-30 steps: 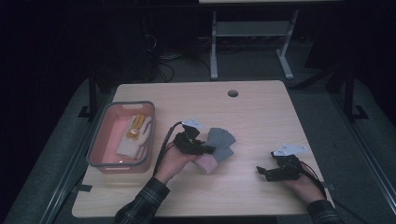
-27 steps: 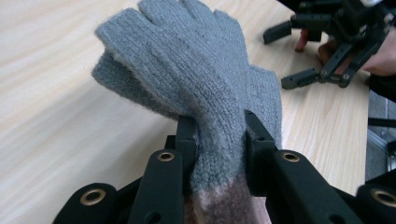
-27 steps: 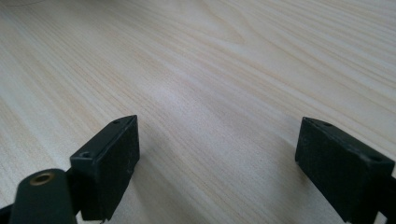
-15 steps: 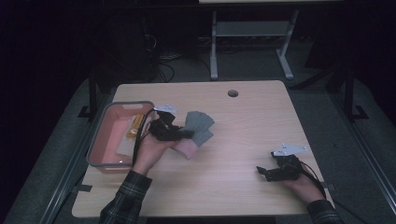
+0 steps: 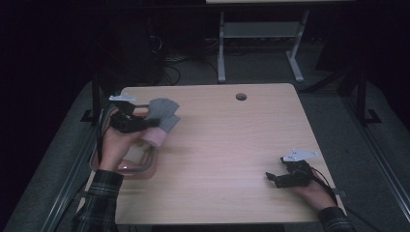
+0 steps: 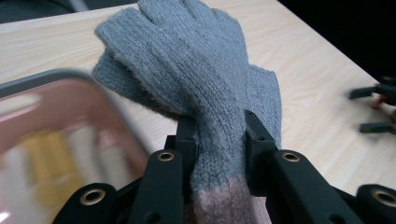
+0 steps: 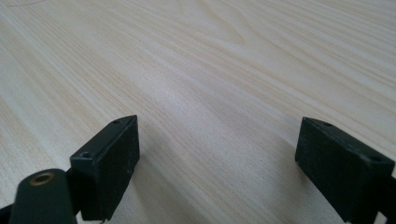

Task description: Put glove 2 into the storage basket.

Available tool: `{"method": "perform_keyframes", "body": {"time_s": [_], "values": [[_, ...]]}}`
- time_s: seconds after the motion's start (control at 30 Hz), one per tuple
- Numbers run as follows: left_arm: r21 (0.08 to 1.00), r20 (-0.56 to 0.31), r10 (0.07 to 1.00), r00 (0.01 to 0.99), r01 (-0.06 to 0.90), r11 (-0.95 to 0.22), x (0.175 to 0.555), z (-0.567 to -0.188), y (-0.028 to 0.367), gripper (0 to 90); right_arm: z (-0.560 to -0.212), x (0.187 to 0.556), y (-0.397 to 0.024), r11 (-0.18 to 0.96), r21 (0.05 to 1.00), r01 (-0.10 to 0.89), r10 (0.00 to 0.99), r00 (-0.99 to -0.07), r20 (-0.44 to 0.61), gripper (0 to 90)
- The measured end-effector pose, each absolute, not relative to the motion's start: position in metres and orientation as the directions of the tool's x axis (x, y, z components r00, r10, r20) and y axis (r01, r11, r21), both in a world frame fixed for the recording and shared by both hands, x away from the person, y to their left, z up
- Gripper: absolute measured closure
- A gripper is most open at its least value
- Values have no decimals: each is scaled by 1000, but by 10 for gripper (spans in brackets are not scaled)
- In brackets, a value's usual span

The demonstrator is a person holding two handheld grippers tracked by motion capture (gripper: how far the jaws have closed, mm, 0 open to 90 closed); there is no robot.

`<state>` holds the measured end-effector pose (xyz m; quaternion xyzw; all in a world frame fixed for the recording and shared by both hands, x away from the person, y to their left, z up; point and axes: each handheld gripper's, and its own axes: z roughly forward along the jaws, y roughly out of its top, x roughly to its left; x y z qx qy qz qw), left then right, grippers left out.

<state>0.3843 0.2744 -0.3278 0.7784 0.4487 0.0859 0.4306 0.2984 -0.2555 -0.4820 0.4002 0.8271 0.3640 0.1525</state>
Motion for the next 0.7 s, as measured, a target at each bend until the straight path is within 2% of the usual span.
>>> {"method": "perform_keyframes", "body": {"time_s": [0.13, 0.3, 0.7], "values": [[732, -268, 812, 519, 657, -179, 386, -335, 302, 723, -482, 299, -256, 416, 725, 550, 773, -633, 37, 132], [698, -263, 842, 471, 696, -171, 387, -351, 322, 722, -482, 298, -255, 416, 725, 550, 773, -633, 37, 132], [628, -225, 881, 417, 753, -196, 394, -384, 323, 711, -482, 299, -256, 416, 725, 549, 772, -634, 37, 132]]}}
